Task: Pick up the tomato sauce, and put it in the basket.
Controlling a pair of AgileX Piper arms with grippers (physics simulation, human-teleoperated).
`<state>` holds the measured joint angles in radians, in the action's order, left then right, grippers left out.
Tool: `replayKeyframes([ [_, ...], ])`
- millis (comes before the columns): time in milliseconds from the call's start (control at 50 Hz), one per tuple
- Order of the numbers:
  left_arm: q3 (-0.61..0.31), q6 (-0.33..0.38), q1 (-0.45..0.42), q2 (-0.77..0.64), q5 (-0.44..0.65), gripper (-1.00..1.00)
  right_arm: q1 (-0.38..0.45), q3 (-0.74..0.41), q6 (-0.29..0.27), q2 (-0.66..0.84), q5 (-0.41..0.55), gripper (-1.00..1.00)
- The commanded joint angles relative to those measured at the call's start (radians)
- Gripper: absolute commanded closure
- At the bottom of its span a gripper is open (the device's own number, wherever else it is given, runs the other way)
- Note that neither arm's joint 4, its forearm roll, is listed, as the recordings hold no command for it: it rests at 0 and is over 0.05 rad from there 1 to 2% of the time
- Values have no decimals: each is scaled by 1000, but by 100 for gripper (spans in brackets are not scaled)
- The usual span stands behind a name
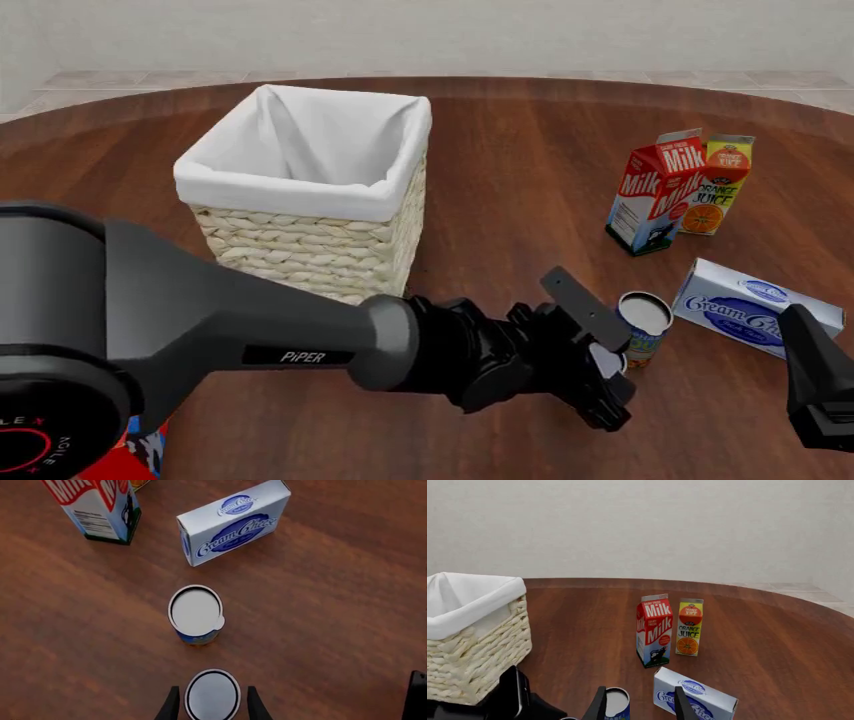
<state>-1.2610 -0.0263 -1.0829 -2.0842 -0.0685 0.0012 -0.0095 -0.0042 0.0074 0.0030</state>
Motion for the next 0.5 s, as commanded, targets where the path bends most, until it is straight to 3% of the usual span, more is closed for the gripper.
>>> replayKeyframes([
  [20, 4, -14, 3, -2, -8, -100, 0, 0, 0, 0, 0, -100],
  [340, 10, -26, 8, -4, -21, -100, 0, 0, 0, 0, 0, -100],
  [360, 12, -21, 13, -1, -25, 100, 0, 0, 0, 0, 0, -100],
  [500, 18, -2, 20, 9, -18, 100, 0, 0, 0, 0, 0, -100],
])
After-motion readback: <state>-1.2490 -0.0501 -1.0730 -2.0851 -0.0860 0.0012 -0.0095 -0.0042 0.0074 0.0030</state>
